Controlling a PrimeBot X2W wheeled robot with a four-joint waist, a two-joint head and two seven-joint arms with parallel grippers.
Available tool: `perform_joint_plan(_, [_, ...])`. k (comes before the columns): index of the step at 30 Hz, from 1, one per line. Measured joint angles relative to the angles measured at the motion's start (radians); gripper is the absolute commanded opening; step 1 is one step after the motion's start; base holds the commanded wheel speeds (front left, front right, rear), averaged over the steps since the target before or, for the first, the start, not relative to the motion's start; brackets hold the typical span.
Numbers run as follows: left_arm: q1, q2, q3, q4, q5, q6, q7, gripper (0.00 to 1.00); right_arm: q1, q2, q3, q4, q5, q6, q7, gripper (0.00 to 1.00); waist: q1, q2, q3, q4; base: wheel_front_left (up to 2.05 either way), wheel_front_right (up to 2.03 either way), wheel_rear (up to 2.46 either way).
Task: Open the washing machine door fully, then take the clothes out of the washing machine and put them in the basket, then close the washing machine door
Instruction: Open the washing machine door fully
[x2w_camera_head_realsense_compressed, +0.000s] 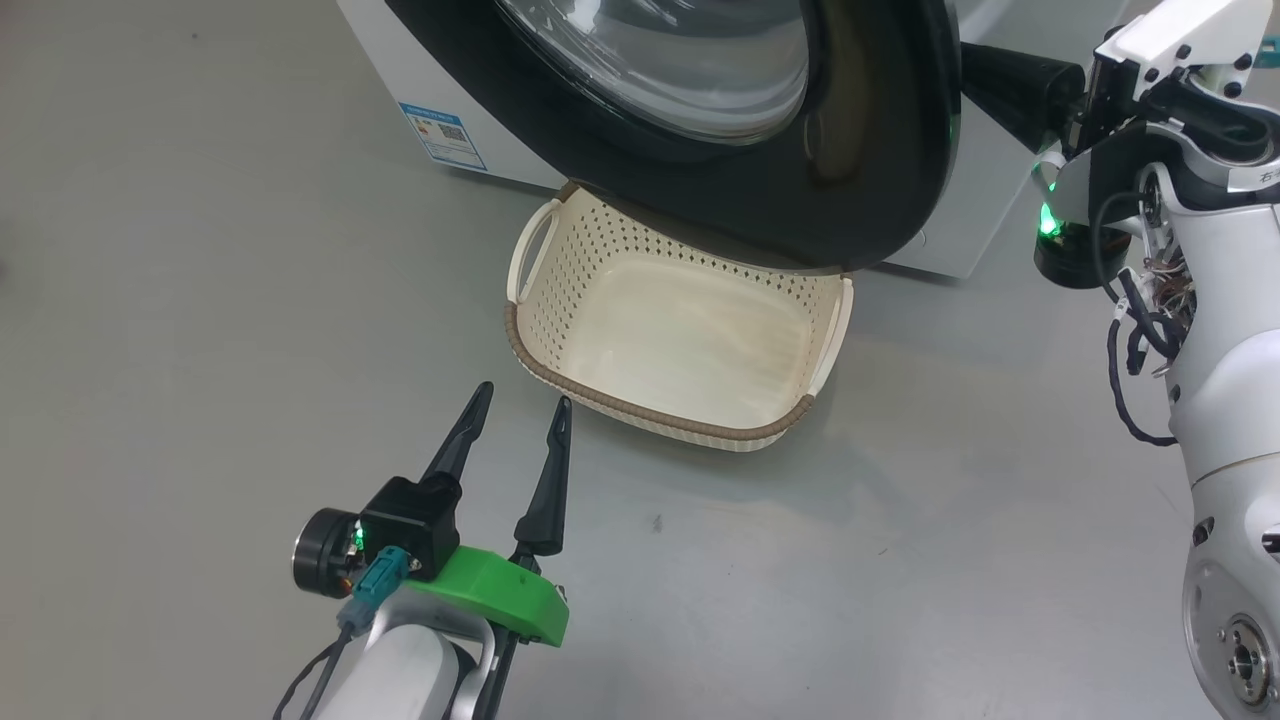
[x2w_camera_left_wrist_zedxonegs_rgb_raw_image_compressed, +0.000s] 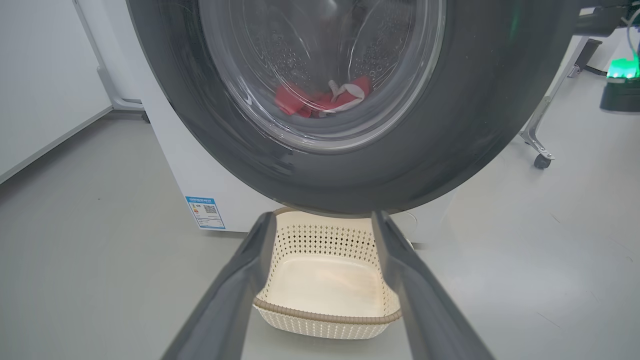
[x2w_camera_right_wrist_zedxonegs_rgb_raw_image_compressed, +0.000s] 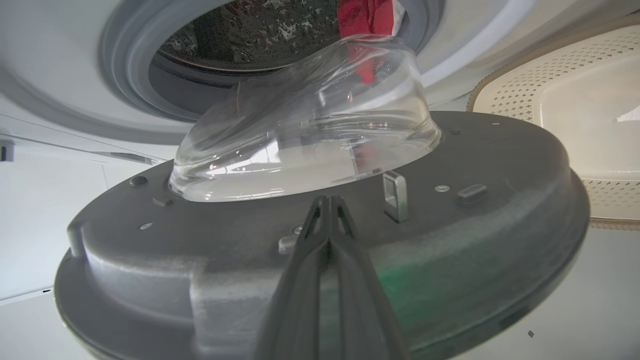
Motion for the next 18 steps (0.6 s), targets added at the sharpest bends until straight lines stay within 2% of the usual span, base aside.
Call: perform_joint_plan(18, [0.013, 0.0, 0.0, 0.0, 0.007, 0.0, 0.0, 1.0, 0.071, 0.032, 0.069, -0.035, 0.003, 0.001, 0.082, 0.0, 0.0, 0.0, -0.029, -0.012, 0.0, 0.0, 0.0])
